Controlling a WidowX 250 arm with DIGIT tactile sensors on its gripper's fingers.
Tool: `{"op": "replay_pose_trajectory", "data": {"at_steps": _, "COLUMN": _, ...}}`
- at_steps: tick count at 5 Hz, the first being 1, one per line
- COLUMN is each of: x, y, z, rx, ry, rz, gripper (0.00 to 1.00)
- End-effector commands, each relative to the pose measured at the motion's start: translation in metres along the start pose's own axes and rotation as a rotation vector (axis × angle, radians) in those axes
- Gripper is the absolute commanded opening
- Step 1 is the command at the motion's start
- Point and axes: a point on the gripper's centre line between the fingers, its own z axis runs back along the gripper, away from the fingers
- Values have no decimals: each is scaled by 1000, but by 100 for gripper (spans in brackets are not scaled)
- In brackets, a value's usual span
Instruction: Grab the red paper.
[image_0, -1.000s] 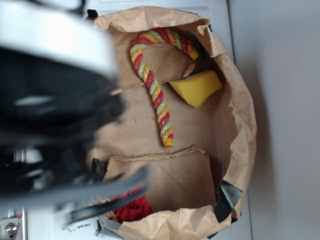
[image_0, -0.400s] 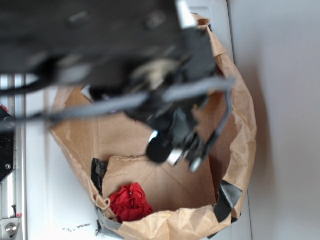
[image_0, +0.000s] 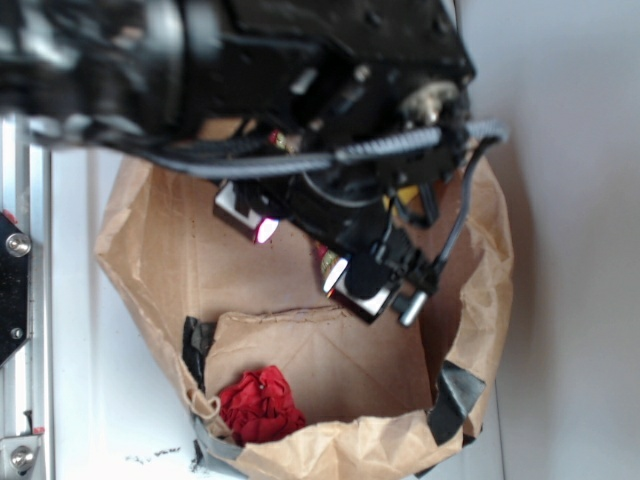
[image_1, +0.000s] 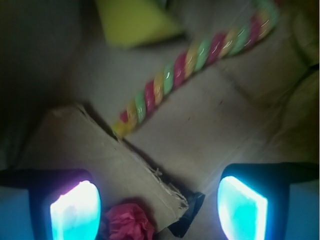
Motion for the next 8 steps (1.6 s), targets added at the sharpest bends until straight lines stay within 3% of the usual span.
{"op": "replay_pose_trajectory", "data": {"at_steps": 1, "x": -18, "y": -28, "z": -9, "rx": -51, "ry": 110, "rz": -121, "gripper": 100}}
{"op": "replay_pose_trajectory", "data": {"at_steps": 2, "x": -51, "y": -23, "z": -15, "rx": -48, "ry": 132, "rz": -174, "gripper": 100}}
{"op": "replay_pose_trajectory", "data": {"at_steps": 6, "x": -51, "y": -23, "z": -15, "rx": -48, "ry": 132, "rz": -174, "gripper": 100}}
{"op": "replay_pose_trajectory", "data": {"at_steps": 7, "x": -61, "y": -20, "z": -34, "rx": -102, "ry": 101, "rz": -231, "gripper": 100}}
{"op": "replay_pose_trajectory", "data": {"at_steps": 8, "x": -78, "y": -28, "z": -42, "rx": -141, "ry": 118, "rz": -274, "gripper": 100}}
